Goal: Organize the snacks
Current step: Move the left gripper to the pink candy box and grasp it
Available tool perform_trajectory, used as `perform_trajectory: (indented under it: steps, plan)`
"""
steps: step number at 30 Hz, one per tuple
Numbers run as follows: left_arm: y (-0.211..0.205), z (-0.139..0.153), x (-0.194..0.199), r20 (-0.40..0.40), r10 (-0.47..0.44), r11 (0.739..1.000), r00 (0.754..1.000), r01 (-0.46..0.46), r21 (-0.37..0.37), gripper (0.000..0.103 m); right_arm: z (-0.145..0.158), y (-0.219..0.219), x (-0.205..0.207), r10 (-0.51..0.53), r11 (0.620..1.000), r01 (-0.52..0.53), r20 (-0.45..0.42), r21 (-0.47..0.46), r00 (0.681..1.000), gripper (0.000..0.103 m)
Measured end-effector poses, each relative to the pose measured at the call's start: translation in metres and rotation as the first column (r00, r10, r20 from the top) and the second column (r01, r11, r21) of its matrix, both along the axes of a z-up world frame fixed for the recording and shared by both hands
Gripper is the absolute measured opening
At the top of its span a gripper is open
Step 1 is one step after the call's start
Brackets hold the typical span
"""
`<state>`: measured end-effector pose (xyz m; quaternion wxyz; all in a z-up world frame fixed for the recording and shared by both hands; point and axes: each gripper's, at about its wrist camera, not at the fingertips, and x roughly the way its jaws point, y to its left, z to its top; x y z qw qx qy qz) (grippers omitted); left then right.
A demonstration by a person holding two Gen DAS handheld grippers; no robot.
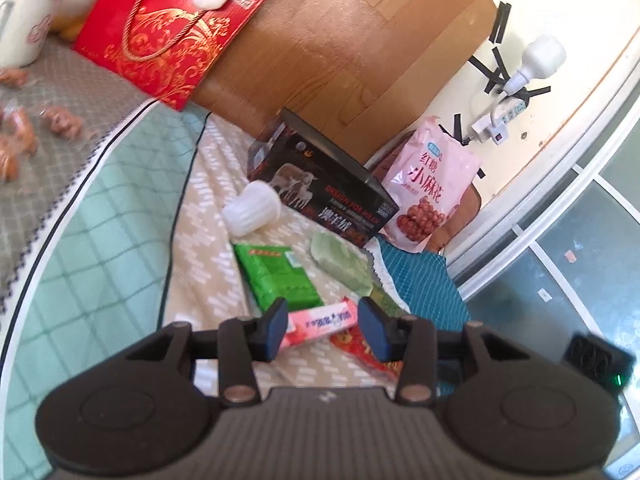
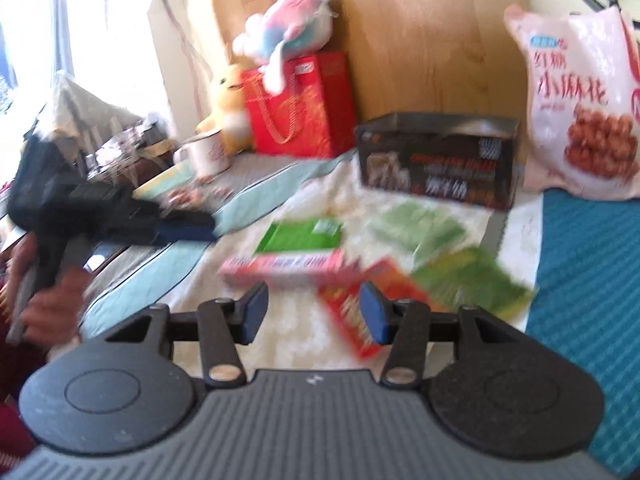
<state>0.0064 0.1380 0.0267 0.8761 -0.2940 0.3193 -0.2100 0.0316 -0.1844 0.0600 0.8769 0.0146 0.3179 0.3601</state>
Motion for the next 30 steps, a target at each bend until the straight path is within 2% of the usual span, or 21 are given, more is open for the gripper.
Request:
perform_trajectory:
  steps: [3,6,11,13,15,19,23,30]
  plan:
    - [-0.001,-0.006,-0.002,-0.02,0.005,1.0,1.0,-0.005,0.009,0.043,-0.007,0.012,0.022,0.013,1.0,-0.013,-0.01,-0.008,1.0,0.055]
    - [0.001,-0.015,0.0,-0.055,0.019,1.0,0.998,-0.018,0.018,0.043,-0.024,0.031,0.042,0.036,0.996,-0.038,-0.032,-0.077,0.999,0.055]
    - [-0.004,-0.026,0.007,-0.084,0.014,1.0,0.996,-0.013,0.011,0.04,-0.035,0.05,0.049,0.087,0.989,-0.087,-0.008,-0.123,0.996,0.053]
    - [-0.008,-0.023,0.007,-0.078,0.022,0.999,0.997,-0.019,0.032,0.04,-0.032,0.054,0.041,0.106,0.987,-0.105,0.0,-0.124,0.994,0.051]
    - [-0.011,-0.019,0.006,-0.068,0.011,0.999,0.998,-0.007,0.052,0.04,-0.029,0.057,0.027,0.098,0.981,-0.087,0.056,-0.172,0.994,0.047]
    - [-0.016,-0.021,0.006,-0.063,-0.03,0.999,0.998,0.032,0.032,0.04,-0.014,0.043,0.0,0.074,0.982,-0.048,0.14,-0.182,0.987,0.045]
    - [-0.027,-0.027,0.014,-0.077,-0.057,0.998,0.995,0.06,0.035,0.04,-0.006,0.025,-0.025,0.038,0.986,-0.012,0.155,-0.165,0.987,0.045]
    - [-0.029,-0.025,0.011,-0.058,-0.068,0.997,0.996,0.07,0.04,0.047,-0.027,0.03,-0.029,0.033,0.971,0.006,0.159,-0.239,0.987,0.046]
